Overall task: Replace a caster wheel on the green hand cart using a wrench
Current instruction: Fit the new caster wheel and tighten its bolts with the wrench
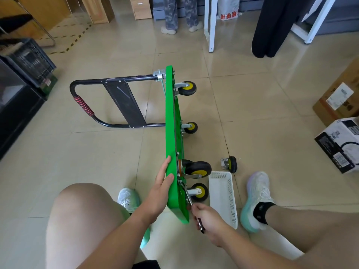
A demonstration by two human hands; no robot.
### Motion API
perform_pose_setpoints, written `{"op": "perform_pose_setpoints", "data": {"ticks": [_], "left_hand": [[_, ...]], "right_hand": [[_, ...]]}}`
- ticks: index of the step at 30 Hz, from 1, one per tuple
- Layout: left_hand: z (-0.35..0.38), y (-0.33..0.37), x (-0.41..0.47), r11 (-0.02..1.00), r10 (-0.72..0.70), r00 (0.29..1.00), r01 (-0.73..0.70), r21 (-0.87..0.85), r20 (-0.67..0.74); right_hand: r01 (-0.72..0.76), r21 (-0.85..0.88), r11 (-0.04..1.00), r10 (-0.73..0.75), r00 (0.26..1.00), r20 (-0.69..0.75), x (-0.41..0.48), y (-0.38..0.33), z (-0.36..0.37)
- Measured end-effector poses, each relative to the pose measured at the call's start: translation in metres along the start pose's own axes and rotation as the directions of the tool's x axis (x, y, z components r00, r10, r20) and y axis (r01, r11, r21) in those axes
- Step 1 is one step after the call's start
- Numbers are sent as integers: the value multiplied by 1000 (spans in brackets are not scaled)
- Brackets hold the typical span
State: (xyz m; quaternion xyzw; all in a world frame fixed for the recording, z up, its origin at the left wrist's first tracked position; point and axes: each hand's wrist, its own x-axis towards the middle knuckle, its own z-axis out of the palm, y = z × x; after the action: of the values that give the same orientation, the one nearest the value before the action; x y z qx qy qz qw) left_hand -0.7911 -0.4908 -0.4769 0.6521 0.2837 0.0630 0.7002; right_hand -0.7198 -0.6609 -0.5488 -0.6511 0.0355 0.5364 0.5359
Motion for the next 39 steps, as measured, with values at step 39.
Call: {"op": "perform_pose_setpoints", "data": {"ticks": [39], "left_hand": [[2,9,-6,999,-31,999,31,-27,-15]], "right_hand": [[133,-251,959,-124,991,50,-4,-19,7]]}}
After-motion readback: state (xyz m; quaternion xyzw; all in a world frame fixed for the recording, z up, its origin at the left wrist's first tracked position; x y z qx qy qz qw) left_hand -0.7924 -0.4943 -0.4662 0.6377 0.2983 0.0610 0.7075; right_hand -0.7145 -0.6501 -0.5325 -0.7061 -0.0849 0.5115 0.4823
